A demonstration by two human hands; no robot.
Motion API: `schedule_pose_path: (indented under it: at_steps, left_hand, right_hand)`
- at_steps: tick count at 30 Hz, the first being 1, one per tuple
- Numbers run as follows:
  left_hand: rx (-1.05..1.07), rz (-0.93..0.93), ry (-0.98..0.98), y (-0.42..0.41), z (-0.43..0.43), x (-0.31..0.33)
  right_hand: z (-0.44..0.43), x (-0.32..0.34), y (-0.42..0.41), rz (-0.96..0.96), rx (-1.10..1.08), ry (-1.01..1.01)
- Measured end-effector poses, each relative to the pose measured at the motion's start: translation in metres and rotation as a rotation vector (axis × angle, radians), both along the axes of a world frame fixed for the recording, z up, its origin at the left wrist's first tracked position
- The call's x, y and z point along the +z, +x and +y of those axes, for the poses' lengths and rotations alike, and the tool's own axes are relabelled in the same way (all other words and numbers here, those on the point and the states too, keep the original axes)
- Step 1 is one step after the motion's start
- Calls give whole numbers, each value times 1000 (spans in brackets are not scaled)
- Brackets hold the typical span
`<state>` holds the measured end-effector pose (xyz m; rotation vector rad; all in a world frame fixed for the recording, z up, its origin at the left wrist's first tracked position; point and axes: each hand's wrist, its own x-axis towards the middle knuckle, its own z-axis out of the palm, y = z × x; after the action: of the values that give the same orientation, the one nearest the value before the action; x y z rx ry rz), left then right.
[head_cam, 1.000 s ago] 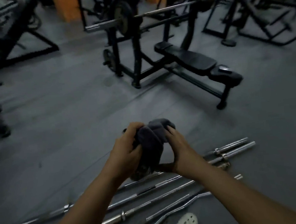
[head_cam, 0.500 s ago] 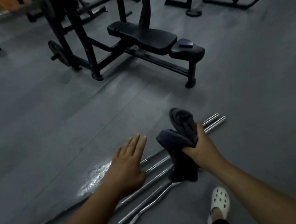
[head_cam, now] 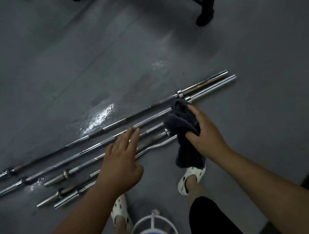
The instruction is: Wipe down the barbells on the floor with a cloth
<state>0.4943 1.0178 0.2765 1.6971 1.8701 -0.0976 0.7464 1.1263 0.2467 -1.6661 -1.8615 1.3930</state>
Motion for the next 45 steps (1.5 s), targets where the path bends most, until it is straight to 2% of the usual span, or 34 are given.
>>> schedule_pose_path:
  at_steps: [8,12,19,26,30,35,40,45]
  left_hand:
    - [-98,-78,-13,-15,-26,-66]
    - [-128,-126,5,-26,-44,-124]
    - [-106,-143,-50,1,-57,-300]
    - [-200,-152,-30,33,-41,-494]
    - [-222,-114,1,40,-23,-570]
    - [-239,-51,89,43,-5,-598]
    - [-233,26,190,45,-6,-581]
    - [-202,62,232,58,-27,-549]
  right_hand:
    - [-78,-40,-1,-157,-173,-58]
    - [-114,-94,2,-253,-246,-46]
    - [-132,-266,16,-373,-220,-102]
    - [-100,-449,28,-560,-141,-102]
    - [-87,-523,19,-638,-221,-84]
    - [-85,-558,-4,-713,-185,-63]
    - [-82,-537,-4,-689,-248,56]
    - [-107,-511,4,-696,-220,125]
